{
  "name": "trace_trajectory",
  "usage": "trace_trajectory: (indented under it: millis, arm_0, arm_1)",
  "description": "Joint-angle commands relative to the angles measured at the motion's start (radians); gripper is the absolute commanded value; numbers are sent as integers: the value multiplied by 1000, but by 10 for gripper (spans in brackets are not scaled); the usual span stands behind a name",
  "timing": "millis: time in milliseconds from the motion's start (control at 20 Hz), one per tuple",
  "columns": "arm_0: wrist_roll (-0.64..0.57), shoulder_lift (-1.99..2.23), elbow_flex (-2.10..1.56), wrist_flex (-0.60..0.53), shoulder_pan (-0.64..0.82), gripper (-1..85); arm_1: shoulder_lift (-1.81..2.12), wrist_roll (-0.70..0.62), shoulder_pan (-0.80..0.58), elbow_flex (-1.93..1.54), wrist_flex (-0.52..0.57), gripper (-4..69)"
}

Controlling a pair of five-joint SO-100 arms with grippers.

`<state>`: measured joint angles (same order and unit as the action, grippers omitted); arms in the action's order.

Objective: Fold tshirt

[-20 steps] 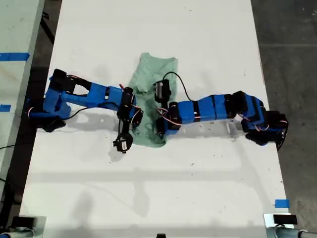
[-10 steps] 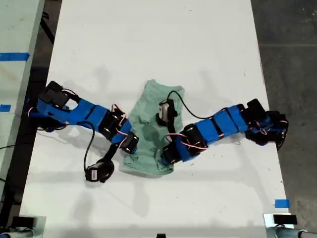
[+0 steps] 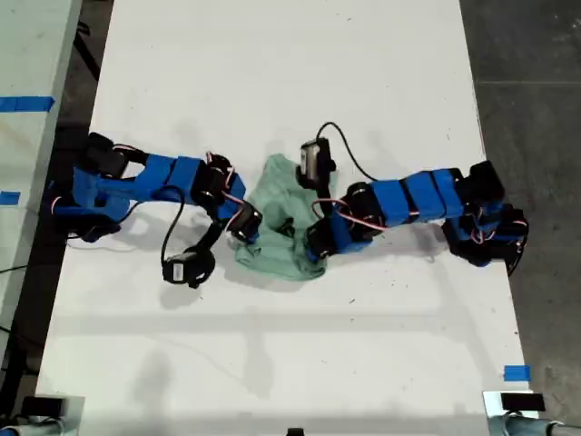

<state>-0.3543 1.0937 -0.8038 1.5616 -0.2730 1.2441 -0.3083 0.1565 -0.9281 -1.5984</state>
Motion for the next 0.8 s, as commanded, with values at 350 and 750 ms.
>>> trace_trajectory:
  millis: [350,750]
  arm_0:
    - [-592,81,51,-95,499,0]
    - [-647,-268,78,-281,709,290]
  arm_1:
    - [199,-509,-485,-158,-20,-19]
    - [57,-511,-726,-459,206,154]
